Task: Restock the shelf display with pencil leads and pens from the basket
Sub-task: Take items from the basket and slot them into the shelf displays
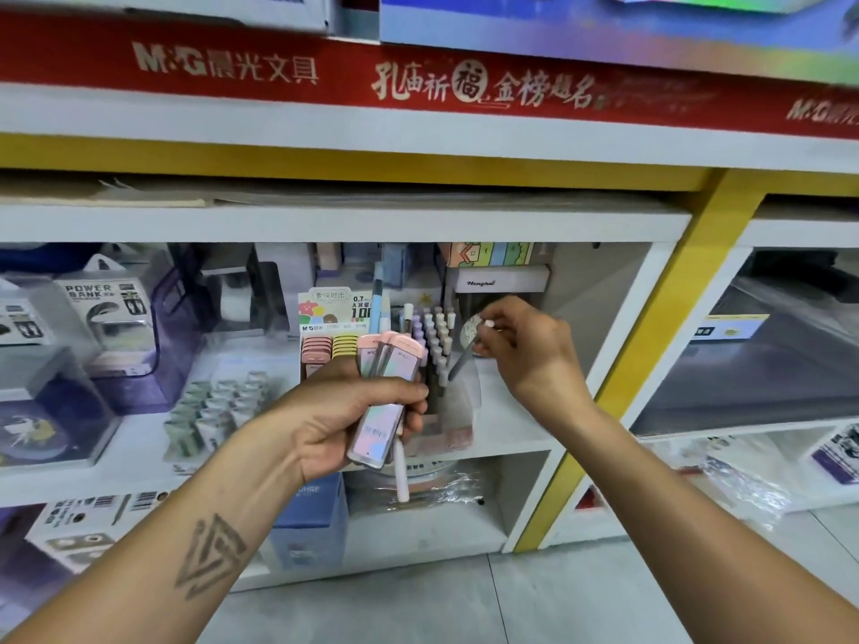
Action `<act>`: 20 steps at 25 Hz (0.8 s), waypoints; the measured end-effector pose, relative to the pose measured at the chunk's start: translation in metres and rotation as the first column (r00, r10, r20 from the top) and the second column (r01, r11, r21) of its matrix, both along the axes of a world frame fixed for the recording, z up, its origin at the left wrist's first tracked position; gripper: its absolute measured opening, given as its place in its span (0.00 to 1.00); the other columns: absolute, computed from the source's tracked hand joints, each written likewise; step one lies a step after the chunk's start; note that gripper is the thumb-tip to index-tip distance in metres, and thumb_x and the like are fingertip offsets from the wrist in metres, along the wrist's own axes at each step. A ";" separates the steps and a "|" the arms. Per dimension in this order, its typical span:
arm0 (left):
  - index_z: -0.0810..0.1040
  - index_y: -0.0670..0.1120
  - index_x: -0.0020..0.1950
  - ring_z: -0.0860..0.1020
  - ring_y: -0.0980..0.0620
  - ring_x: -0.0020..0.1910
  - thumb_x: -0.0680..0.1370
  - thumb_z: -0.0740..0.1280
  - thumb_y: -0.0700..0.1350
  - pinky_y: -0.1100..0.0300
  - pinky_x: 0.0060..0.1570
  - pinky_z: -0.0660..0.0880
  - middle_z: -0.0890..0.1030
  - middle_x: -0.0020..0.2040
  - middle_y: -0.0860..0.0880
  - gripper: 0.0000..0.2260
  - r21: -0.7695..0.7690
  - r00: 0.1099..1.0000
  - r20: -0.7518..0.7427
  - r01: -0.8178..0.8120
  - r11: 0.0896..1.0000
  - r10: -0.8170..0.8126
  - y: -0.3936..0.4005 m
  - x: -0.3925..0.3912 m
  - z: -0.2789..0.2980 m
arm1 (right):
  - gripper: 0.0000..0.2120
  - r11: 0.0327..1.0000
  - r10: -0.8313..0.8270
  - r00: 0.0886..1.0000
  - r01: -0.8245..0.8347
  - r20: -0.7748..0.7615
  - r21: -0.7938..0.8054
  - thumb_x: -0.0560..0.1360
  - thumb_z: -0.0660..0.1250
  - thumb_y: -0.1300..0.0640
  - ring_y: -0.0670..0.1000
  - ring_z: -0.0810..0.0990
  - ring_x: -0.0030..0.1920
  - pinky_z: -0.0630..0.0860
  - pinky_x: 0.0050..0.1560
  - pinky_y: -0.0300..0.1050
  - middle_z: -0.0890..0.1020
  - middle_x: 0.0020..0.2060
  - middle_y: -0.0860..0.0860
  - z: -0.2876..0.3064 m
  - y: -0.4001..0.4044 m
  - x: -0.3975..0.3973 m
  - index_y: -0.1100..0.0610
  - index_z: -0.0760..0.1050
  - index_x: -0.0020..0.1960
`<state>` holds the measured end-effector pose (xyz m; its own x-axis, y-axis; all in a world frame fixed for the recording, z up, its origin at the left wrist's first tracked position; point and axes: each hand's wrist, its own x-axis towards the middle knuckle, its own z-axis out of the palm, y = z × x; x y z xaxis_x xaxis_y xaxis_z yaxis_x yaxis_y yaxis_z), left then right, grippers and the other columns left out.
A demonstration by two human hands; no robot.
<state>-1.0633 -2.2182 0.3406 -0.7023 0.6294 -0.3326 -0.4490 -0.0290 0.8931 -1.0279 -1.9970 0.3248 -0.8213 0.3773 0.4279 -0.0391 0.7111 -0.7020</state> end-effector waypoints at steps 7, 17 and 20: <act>0.85 0.39 0.40 0.81 0.45 0.33 0.67 0.75 0.33 0.56 0.35 0.80 0.82 0.38 0.37 0.04 -0.021 0.997 -0.027 0.072 0.997 -0.073 -0.003 -0.001 -0.005 | 0.06 0.971 0.030 0.991 -0.060 0.129 0.232 0.80 0.63 0.59 0.54 0.82 0.43 0.81 0.44 0.56 0.82 0.42 0.52 -0.009 -0.004 -0.012 0.49 0.72 0.47; 0.84 0.39 0.47 0.81 0.45 0.34 0.67 0.75 0.34 0.56 0.37 0.79 0.82 0.39 0.38 0.09 0.024 0.990 0.030 0.139 0.990 -0.139 -0.009 0.002 -0.003 | 0.15 0.986 0.000 0.997 -0.014 0.082 0.166 0.81 0.63 0.59 0.55 0.79 0.44 0.77 0.47 0.52 0.81 0.49 0.56 0.001 -0.022 -0.014 0.54 0.77 0.67; 0.84 0.40 0.45 0.81 0.45 0.35 0.68 0.75 0.34 0.57 0.37 0.80 0.82 0.40 0.38 0.07 0.027 0.983 0.037 0.178 0.984 -0.178 -0.010 0.004 -0.003 | 0.08 0.885 0.205 0.974 -0.140 0.101 -0.443 0.79 0.69 0.55 0.50 0.76 0.30 0.71 0.30 0.43 0.83 0.37 0.56 0.017 -0.037 -0.008 0.54 0.81 0.56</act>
<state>-1.0593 -2.2278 0.3380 -0.5653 0.7510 -0.3413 -0.4830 0.0341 0.8750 -1.0357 -2.0338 0.3415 -0.9297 0.3442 0.1308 -0.0113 0.3284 -0.9445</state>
